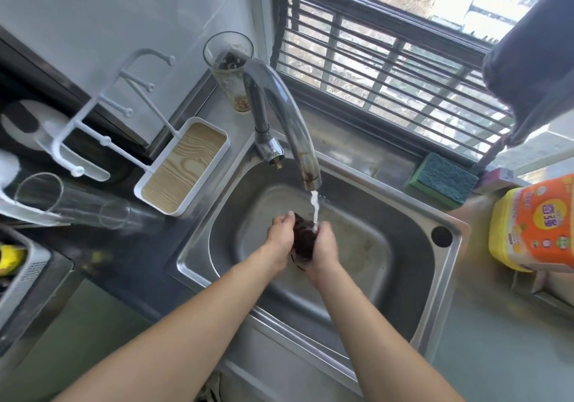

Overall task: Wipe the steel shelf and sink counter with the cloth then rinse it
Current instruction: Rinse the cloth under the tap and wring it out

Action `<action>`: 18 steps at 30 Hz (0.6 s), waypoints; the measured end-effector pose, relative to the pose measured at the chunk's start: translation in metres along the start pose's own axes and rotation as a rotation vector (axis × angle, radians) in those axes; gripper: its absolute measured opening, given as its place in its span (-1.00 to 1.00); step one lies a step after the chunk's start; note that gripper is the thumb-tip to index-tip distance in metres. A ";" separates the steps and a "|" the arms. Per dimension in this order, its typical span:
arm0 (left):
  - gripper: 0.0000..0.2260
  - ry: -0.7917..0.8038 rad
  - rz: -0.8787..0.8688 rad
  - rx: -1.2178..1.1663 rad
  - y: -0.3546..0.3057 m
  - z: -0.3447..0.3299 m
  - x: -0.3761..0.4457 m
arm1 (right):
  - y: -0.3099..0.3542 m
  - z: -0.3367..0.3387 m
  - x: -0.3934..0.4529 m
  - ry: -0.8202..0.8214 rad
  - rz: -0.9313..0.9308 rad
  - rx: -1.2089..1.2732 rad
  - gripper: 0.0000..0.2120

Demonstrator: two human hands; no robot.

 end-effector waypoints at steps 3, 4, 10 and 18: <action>-0.41 0.054 0.033 -0.005 -0.001 -0.011 -0.012 | -0.012 -0.010 0.000 -0.021 0.205 -0.366 -0.63; -0.37 0.070 0.034 0.000 0.000 -0.013 -0.013 | -0.009 -0.006 0.000 -0.124 0.285 -0.454 -0.57; -0.47 0.096 -0.053 0.030 -0.004 -0.015 -0.013 | 0.009 0.001 -0.007 -0.242 0.610 -0.689 -0.57; -0.77 0.265 -0.017 0.198 -0.002 -0.010 -0.017 | 0.029 0.026 0.019 -0.374 0.399 -0.675 -0.44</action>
Point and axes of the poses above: each hand's wrist, its own x-axis towards the middle knuckle, its own z-axis out of the back of the hand, y = z × x, the point moved 3 cm from there along x, towards the middle knuckle, and after that the axes turned 1 degree about -z, right-handed, at the moved point
